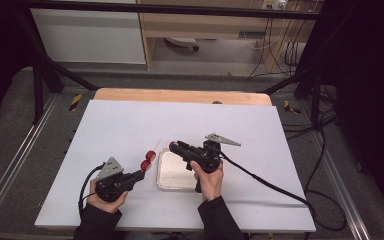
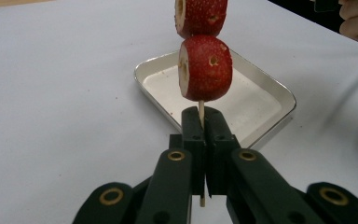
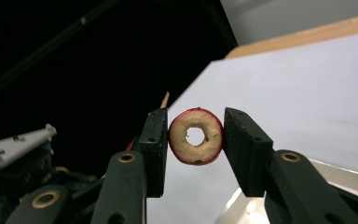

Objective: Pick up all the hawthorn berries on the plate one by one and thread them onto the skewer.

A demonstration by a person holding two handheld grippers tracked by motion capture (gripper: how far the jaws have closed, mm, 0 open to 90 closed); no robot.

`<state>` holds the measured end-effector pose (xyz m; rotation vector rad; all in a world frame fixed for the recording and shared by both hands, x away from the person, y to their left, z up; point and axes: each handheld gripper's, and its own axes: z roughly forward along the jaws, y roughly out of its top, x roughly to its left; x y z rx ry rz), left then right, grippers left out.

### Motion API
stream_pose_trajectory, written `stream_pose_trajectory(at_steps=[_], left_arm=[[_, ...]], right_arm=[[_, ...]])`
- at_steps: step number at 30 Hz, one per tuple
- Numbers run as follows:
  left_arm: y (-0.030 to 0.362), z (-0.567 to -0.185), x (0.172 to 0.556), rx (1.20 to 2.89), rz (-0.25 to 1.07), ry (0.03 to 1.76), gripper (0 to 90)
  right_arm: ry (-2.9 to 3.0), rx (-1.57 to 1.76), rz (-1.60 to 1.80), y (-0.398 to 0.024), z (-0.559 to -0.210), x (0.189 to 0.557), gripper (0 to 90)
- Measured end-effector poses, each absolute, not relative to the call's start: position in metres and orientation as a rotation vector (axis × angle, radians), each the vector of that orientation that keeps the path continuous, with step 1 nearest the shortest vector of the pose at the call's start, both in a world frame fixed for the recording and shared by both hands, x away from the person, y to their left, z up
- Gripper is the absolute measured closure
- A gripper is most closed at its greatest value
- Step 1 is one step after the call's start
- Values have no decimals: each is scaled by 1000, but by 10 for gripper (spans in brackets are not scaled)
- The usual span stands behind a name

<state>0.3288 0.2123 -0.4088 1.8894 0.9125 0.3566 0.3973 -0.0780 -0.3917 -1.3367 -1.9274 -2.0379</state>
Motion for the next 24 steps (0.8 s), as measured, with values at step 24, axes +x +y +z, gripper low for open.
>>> stream_pose_trajectory(at_steps=[24], left_arm=[[197,-407,319,1833,329,919,884]], right_arm=[[-1459,-1399,-2445,-62,-410,390,616]])
